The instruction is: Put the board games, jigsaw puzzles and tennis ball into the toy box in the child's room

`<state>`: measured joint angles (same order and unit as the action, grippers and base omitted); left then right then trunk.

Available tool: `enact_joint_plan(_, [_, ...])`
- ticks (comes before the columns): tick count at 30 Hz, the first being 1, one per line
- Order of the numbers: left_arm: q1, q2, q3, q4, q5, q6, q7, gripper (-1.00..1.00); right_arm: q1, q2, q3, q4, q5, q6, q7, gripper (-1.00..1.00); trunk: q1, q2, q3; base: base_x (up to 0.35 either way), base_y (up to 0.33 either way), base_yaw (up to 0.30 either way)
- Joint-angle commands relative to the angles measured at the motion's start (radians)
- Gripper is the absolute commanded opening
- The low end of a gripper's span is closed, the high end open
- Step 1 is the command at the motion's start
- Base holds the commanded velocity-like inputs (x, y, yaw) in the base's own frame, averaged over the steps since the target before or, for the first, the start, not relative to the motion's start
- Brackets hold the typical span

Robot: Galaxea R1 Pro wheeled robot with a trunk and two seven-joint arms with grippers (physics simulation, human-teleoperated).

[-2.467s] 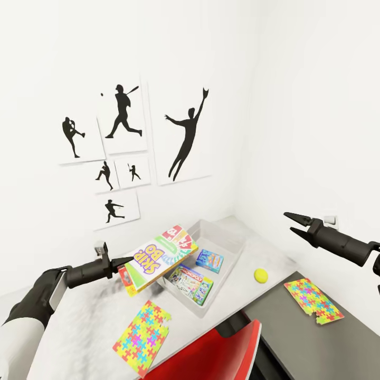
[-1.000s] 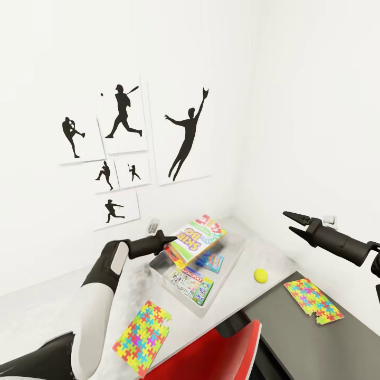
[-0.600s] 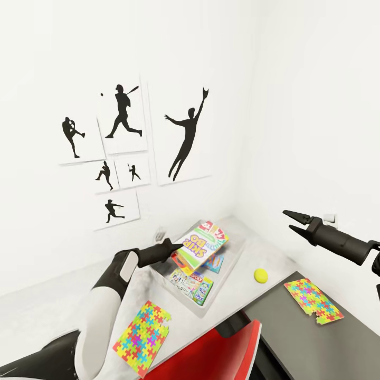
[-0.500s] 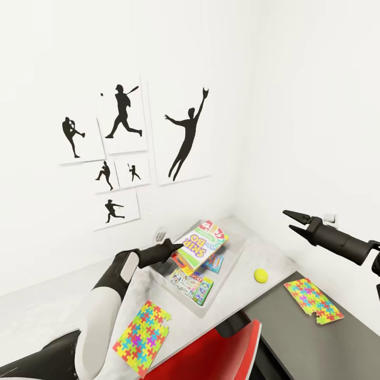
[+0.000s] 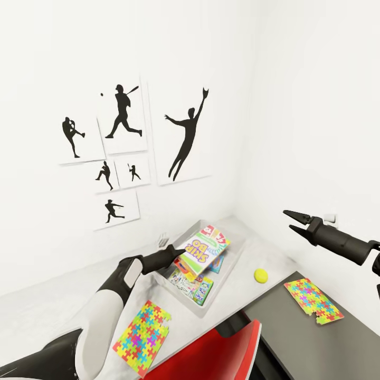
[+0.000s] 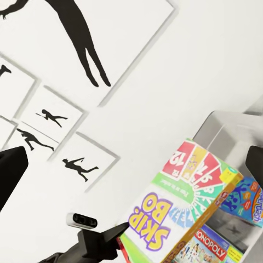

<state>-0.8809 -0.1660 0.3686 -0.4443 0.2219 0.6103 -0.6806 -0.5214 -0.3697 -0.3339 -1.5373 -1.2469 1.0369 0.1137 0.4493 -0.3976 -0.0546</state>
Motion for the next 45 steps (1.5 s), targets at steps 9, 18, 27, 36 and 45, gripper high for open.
enact_joint_plan(9, [-0.001, -0.001, -0.008, 0.02, 0.001, 0.003, -0.008, -1.0, -0.001, 0.0, 0.0, 0.0, 0.01, 0.005, 0.011, 1.0, 0.001, -0.002, -0.002, 0.0, 0.0, 0.0])
enact_joint_plan(18, [-0.001, -0.001, -0.069, 0.041, 0.002, -0.05, -0.014, -1.0, -0.002, 0.001, 0.002, 0.0, 0.009, 0.005, 0.011, 1.0, 0.001, -0.002, -0.002, 0.0, 0.0, 0.0])
enact_joint_plan(27, [-0.001, -0.008, -0.072, 0.068, 0.003, -0.12, -0.013, -1.0, -0.001, 0.0, 0.001, -0.001, 0.009, 0.01, 0.012, 1.0, 0.001, -0.002, -0.002, 0.0, 0.0, 0.0])
enact_joint_plan(36, [-0.001, -0.008, -0.073, 0.134, 0.002, -0.201, -0.011, -1.0, -0.001, 0.003, 0.005, -0.002, 0.009, 0.01, 0.011, 1.0, 0.001, -0.002, -0.002, 0.0, 0.0, 0.0])
enact_joint_plan(45, [-0.001, -0.008, -0.073, 0.137, 0.002, -0.225, -0.008, -1.0, -0.001, 0.002, 0.004, -0.038, 0.009, 0.01, 0.011, 1.0, 0.001, -0.002, -0.002, 0.0, 0.0, 0.0])
